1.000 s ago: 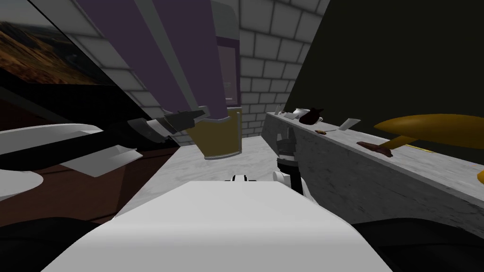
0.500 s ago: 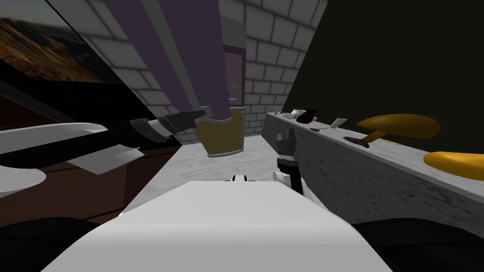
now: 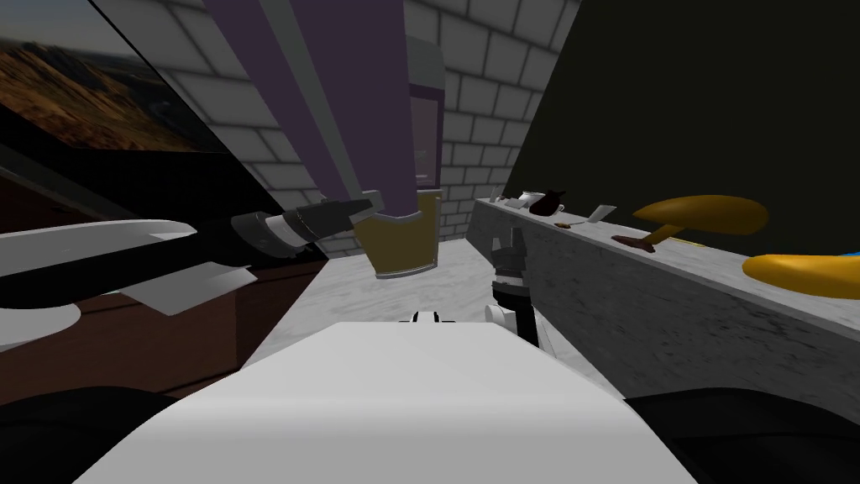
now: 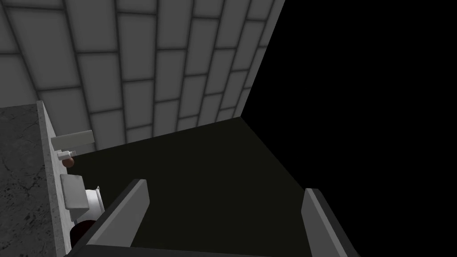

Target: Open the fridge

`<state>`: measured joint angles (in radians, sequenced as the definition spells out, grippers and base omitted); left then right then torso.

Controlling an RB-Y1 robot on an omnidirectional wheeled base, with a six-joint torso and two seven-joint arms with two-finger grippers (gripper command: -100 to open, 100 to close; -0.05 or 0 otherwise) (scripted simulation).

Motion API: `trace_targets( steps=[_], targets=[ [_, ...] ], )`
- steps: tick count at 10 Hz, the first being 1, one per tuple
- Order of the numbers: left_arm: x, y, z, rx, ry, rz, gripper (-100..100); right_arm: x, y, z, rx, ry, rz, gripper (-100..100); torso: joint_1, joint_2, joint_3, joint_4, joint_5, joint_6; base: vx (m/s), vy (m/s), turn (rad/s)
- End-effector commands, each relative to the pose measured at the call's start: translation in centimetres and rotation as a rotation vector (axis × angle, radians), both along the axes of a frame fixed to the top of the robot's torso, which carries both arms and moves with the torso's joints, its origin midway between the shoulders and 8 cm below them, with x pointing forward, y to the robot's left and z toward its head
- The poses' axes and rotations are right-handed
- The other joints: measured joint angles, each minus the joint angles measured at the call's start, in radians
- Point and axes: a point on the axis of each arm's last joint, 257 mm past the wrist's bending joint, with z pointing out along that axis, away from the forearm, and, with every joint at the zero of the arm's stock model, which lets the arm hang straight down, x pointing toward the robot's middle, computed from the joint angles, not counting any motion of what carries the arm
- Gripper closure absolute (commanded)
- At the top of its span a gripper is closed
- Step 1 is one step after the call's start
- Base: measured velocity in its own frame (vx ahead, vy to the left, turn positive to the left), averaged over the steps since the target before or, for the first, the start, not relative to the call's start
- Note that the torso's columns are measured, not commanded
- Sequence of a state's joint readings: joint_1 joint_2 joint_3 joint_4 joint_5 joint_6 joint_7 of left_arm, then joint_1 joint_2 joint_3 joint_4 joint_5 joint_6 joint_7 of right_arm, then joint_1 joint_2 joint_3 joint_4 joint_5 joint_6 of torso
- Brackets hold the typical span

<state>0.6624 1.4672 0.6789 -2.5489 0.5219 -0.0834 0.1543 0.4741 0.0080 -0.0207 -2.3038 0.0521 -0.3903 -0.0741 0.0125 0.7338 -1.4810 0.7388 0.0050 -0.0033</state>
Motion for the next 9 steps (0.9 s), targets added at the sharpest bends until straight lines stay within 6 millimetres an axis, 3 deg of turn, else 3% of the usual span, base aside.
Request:
trace_targets(
  steps=[1,5,8,9],
  targets=[
    [-0.4,-0.4,0.3,-0.006,-0.006,-0.022,100,0.0,0.0,0.0,0.000,0.000,0.000,0,0.001,0.000,0.000,0.000,0.000,0.000,-0.103,0.180,-0.026],
    [-2.7,-3.0,0.4,-0.009,-0.005,-0.122,100,0.0,0.0,0.0,0.000,0.000,0.000,0,0.003,-0.003,-0.004,0.000,0.000,0.000,-0.072,0.221,-0.034],
    [-3.5,-3.8,0.4,-0.011,-0.004,-0.156,100,0.0,0.0,0.0,0.000,0.000,0.000,0,0.002,0.000,-0.002,0.000,0.000,0.000,-0.117,0.253,-0.026],
    [-3.8,-4.9,1.2,-0.001,0.004,-0.179,-100,0.0,0.0,0.0,0.000,0.000,0.000,0,-0.001,-0.003,-0.004,0.000,-0.001,0.000,-0.025,0.107,0.064]
  ],
)
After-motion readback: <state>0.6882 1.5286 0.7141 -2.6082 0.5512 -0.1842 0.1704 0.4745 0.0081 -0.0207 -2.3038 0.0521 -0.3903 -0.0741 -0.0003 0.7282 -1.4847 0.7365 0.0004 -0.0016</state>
